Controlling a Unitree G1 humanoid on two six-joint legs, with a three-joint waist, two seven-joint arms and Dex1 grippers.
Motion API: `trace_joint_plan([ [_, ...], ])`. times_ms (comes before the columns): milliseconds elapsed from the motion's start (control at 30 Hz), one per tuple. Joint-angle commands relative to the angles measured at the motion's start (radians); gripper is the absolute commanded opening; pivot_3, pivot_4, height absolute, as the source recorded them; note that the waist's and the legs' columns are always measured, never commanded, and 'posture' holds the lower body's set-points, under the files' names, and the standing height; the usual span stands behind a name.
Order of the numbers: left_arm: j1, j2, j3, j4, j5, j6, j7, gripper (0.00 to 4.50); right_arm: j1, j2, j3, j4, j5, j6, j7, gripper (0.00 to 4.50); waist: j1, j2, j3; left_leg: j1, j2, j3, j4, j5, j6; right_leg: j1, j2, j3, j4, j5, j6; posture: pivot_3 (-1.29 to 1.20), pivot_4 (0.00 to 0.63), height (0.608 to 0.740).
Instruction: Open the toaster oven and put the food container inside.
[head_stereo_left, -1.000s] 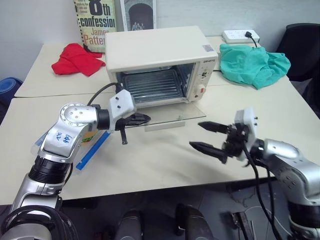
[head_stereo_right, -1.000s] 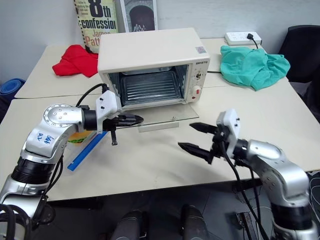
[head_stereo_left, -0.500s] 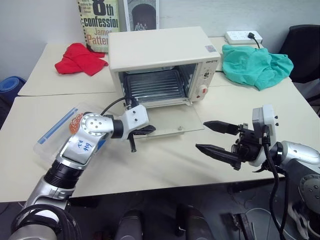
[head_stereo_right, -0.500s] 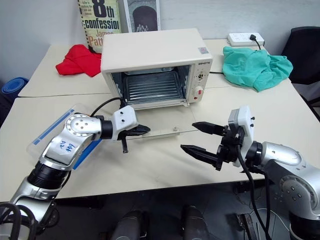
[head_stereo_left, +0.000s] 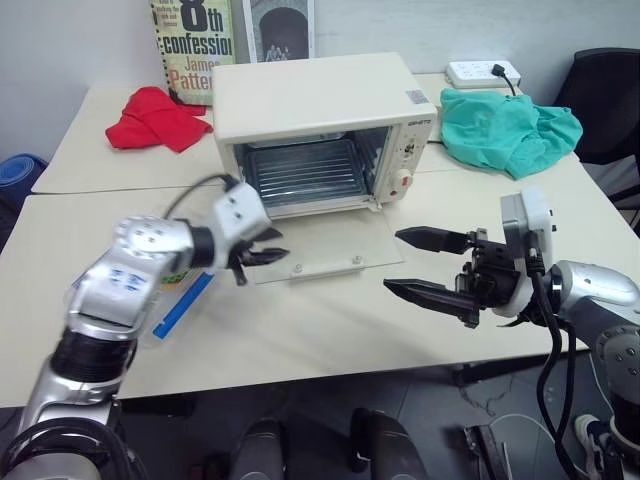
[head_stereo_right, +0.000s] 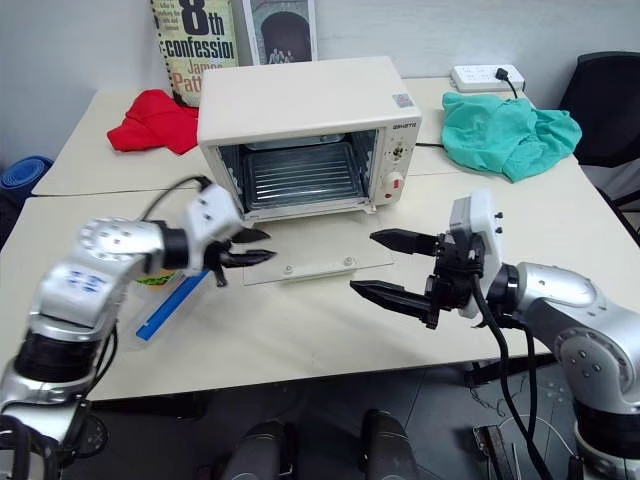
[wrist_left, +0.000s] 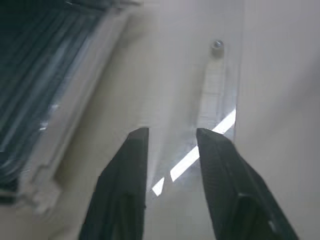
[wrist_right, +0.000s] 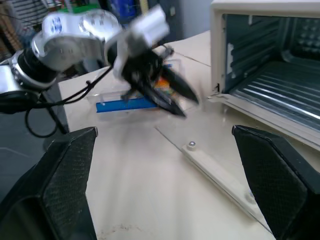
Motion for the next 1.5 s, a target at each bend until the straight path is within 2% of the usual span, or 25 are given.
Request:
trace_joint_plan([
  [33, 0.043, 0.049, 0.209, -0.145, -0.127, 0.188, 0.016, 2.71, -0.049, -0.01, 0.032, 0.042, -0.028, -0.04, 0.066, 4.5, 0.001, 0.0, 0.0, 0.0, 0.0, 0.0, 0.0, 0.0, 0.0, 0.0, 0.0, 0.0, 0.0, 0.0, 0.0, 0.0, 0.15, 0.74],
  [233, 0.191, 0.067, 0.57, -0.323, -0.196, 0.494, 0.127, 4.47, -0.164, 0.01, 0.137, 0.179, -0.116, -0.098, 0.198, 4.5, -0.009, 0.0, 0.0, 0.0, 0.0, 0.0, 0.0, 0.001, -0.002, 0.0, 0.0, 0.0, 0.0, 0.0, 0.0, 0.0, 0.15, 0.74],
  [433, 0.377, 0.043, 0.89, -0.483, -0.143, 0.748, 0.209, 4.47, -0.259, 0.054, 0.206, 0.297, -0.175, -0.146, 0.297, 4.5, -0.021, -0.001, 0.0, 0.0, 0.0, -0.001, 0.0, 0.002, -0.003, 0.0, 0.0, 0.0, 0.001, 0.0, 0.0, 0.0, 0.15, 0.74],
  [600, 0.61, -0.043, 1.176, -0.526, -0.185, 0.761, 0.217, 4.47, -0.307, 0.103, 0.26, 0.377, -0.224, -0.177, 0.369, 4.5, -0.026, -0.001, 0.0, 0.001, 0.001, 0.0, 0.0, 0.001, -0.004, 0.0, 0.0, 0.0, 0.001, 0.0, -0.001, 0.0, 0.15, 0.74],
  [733, 0.739, -0.125, 1.293, -0.555, -0.235, 0.761, 0.253, 4.47, -0.343, 0.143, 0.279, 0.429, -0.243, -0.186, 0.402, 4.5, -0.025, -0.003, -0.001, 0.001, 0.001, -0.001, 0.0, 0.0, -0.004, 0.0, -0.001, 0.0, -0.001, -0.001, -0.002, 0.0, 0.15, 0.74],
  [867, 0.689, -0.232, 1.31, -0.579, -0.323, 0.761, 0.357, 4.47, -0.356, 0.173, 0.29, 0.44, -0.254, -0.184, 0.419, 4.5, -0.016, -0.004, -0.002, 0.001, -0.001, -0.003, 0.0, -0.001, -0.003, 0.0, -0.003, -0.002, 0.0, -0.002, -0.003, 0.0, 0.15, 0.74],
  [967, 0.598, -0.354, 1.254, -0.583, -0.354, 0.761, 0.534, 4.47, -0.348, 0.182, 0.281, 0.424, -0.251, -0.17, 0.417, 4.5, -0.017, -0.005, -0.003, 0.002, -0.003, -0.004, 0.0, -0.001, -0.002, 0.001, -0.006, -0.002, 0.002, -0.001, -0.003, 0.0, 0.15, 0.74],
  [1200, 0.423, -0.515, 1.214, -0.53, -0.387, 0.761, 0.929, 4.47, -0.3, 0.179, 0.254, 0.359, -0.225, -0.128, 0.379, 4.5, -0.023, -0.008, -0.005, 0.003, -0.002, -0.003, 0.0, 0.0, -0.004, 0.001, -0.006, -0.002, 0.005, -0.001, -0.002, 0.0, 0.15, 0.74],
  [1367, 0.344, -0.568, 1.174, -0.413, -0.432, 0.761, 1.209, 4.47, -0.266, 0.179, 0.22, 0.317, -0.21, -0.109, 0.324, 4.5, -0.021, -0.009, -0.005, 0.003, -0.002, -0.001, 0.0, 0.0, -0.004, 0.001, -0.006, -0.002, 0.006, -0.001, -0.002, 0.0, 0.15, 0.74],
  [1500, 0.299, -0.537, 1.123, -0.285, -0.541, 0.761, 1.356, 4.47, -0.24, 0.173, 0.199, 0.28, -0.191, -0.093, 0.296, 4.5, -0.018, -0.009, -0.005, 0.003, -0.003, -0.001, 0.0, -0.001, -0.004, 0.001, -0.007, -0.002, 0.003, -0.001, -0.002, 0.0, 0.15, 0.74],
])
